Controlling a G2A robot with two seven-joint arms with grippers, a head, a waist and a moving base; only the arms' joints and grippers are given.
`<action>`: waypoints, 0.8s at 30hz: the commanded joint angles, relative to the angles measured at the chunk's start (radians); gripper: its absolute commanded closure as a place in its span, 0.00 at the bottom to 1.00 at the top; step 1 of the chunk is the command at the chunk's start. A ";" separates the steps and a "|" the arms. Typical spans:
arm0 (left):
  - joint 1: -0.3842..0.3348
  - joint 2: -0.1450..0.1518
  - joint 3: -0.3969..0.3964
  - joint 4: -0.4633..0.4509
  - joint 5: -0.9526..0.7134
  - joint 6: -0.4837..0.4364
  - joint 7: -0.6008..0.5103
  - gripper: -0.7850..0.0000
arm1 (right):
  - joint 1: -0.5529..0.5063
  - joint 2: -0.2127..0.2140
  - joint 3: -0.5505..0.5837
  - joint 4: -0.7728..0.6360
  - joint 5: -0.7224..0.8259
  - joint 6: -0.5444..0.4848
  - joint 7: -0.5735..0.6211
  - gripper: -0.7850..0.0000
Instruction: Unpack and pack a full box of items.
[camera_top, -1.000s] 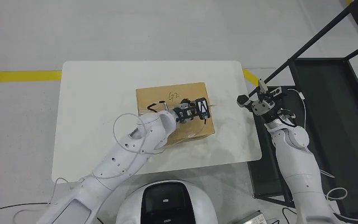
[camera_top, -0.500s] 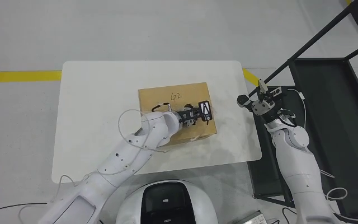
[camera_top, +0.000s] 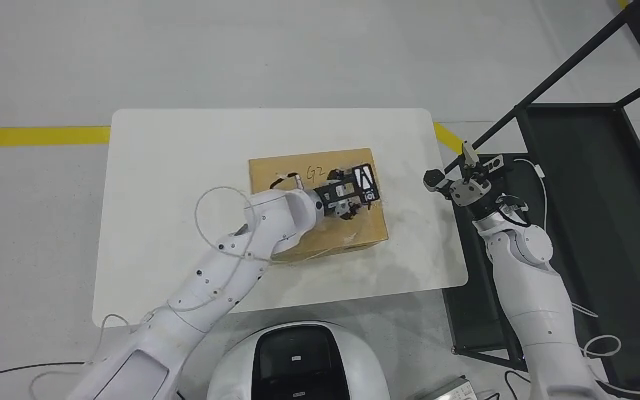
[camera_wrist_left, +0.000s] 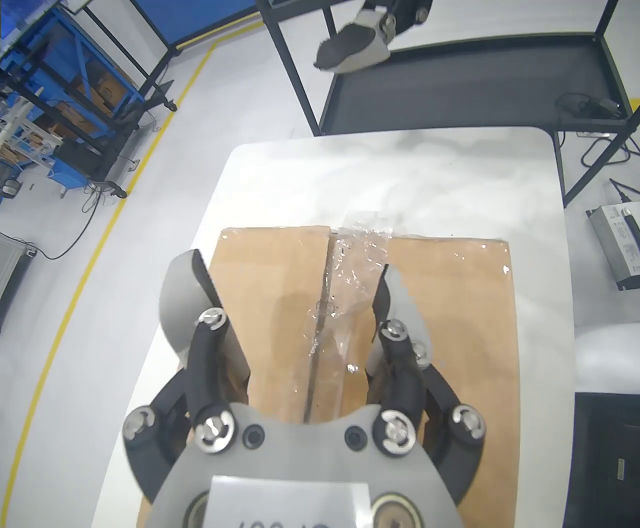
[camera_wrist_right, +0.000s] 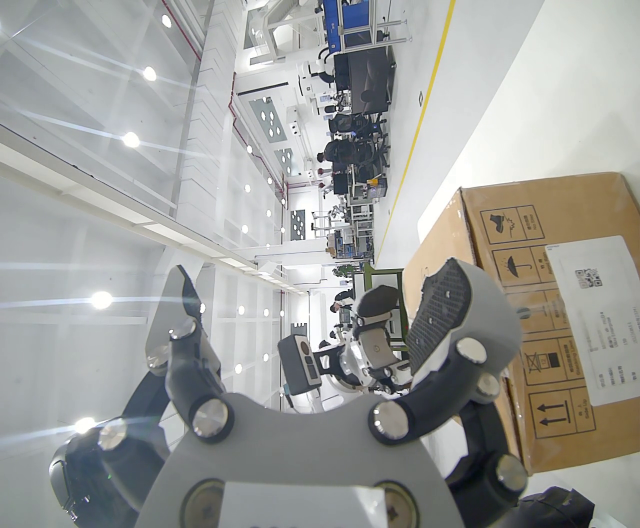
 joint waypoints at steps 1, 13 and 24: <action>0.021 0.010 -0.032 -0.041 -0.001 -0.009 0.007 0.00 | 0.000 0.000 0.000 0.000 0.000 0.000 0.000 0.00; 0.223 0.104 -0.358 -0.304 -0.058 -0.228 -0.075 0.00 | 0.000 0.000 0.000 0.000 0.000 0.000 0.000 0.00; 0.327 0.165 -0.660 -0.401 -0.248 -0.421 -0.166 0.00 | 0.059 -0.014 -0.145 -0.081 -0.077 0.103 0.007 0.00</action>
